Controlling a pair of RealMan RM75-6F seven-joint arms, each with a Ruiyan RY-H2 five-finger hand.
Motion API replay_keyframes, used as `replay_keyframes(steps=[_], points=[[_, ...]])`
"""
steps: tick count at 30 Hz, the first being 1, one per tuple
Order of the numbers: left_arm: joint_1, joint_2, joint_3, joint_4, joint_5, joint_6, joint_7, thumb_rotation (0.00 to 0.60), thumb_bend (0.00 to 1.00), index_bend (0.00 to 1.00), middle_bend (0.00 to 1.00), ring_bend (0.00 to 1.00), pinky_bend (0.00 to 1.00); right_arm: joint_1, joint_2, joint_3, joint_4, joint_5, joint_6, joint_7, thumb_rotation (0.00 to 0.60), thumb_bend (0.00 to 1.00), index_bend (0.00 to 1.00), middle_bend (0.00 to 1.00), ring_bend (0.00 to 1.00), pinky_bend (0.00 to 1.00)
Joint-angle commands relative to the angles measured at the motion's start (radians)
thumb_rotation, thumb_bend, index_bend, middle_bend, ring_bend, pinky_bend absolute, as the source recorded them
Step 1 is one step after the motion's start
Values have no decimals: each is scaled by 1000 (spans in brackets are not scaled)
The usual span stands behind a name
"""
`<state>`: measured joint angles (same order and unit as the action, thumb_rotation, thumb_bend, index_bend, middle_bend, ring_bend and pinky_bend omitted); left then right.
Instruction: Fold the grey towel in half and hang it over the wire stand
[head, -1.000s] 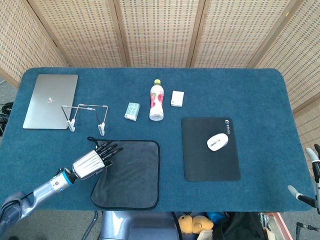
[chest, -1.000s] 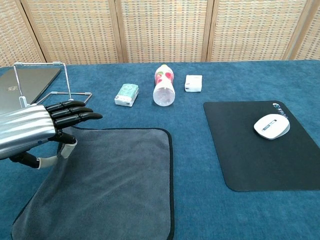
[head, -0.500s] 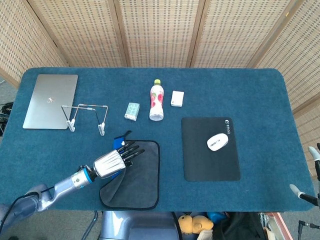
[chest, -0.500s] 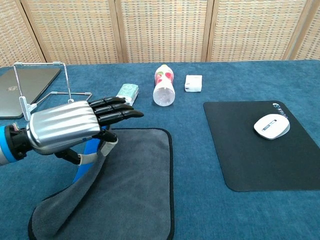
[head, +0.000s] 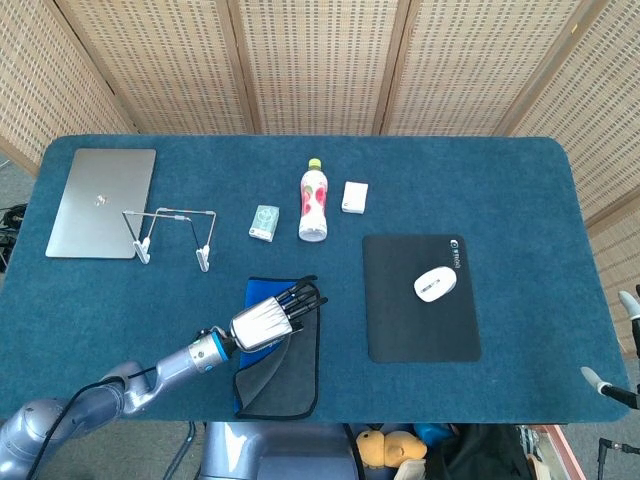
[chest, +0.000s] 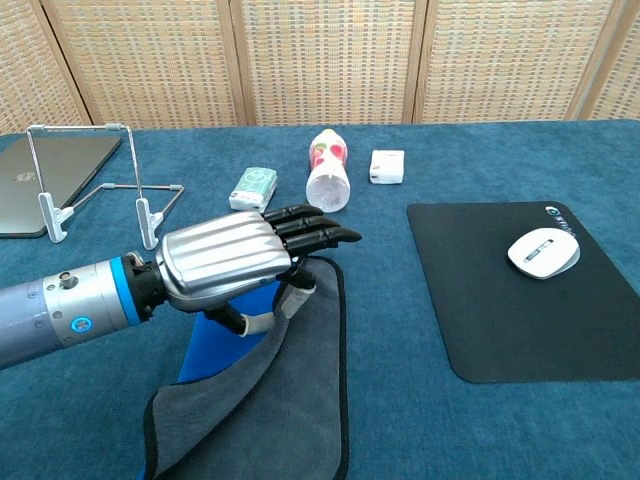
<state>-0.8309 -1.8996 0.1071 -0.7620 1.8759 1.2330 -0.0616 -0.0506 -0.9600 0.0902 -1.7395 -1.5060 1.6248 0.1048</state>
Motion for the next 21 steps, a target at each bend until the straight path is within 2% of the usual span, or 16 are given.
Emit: replay_keyframes(steps=[1,7,14,16,18,20,21], points=[[-11,-18,-8,9,-11,-18,10,600,397,666,0,0,0,-1,0,0,1,1,1,2,600,0,0,0,0,0],[-24,-43,-24,18,-40,-47,19,600,393,658,0,0,0,-4,2,1,2,2,7,8,600,0,0,0,0,0],[-34,-51,-24,17,-43,-36,23,600,376,601,0,0,0,-7,5,2,3,2,11,16,600,0,0,0,0,0],[-36,-49,-24,16,-44,-36,28,600,367,472,0,0,0,-7,5,1,3,2,11,16,600,0,0,0,0,0],[-39,-43,-24,9,-48,-38,29,600,347,172,0,0,0,-7,6,0,2,1,11,16,600,0,0,0,0,0],[-39,-35,-28,-2,-54,-36,30,600,335,17,0,0,0,-8,7,0,2,1,11,17,600,0,0,0,0,0],[-39,-31,-29,-8,-55,-32,31,600,330,0,0,0,0,-8,7,0,2,1,11,18,600,0,0,0,0,0]])
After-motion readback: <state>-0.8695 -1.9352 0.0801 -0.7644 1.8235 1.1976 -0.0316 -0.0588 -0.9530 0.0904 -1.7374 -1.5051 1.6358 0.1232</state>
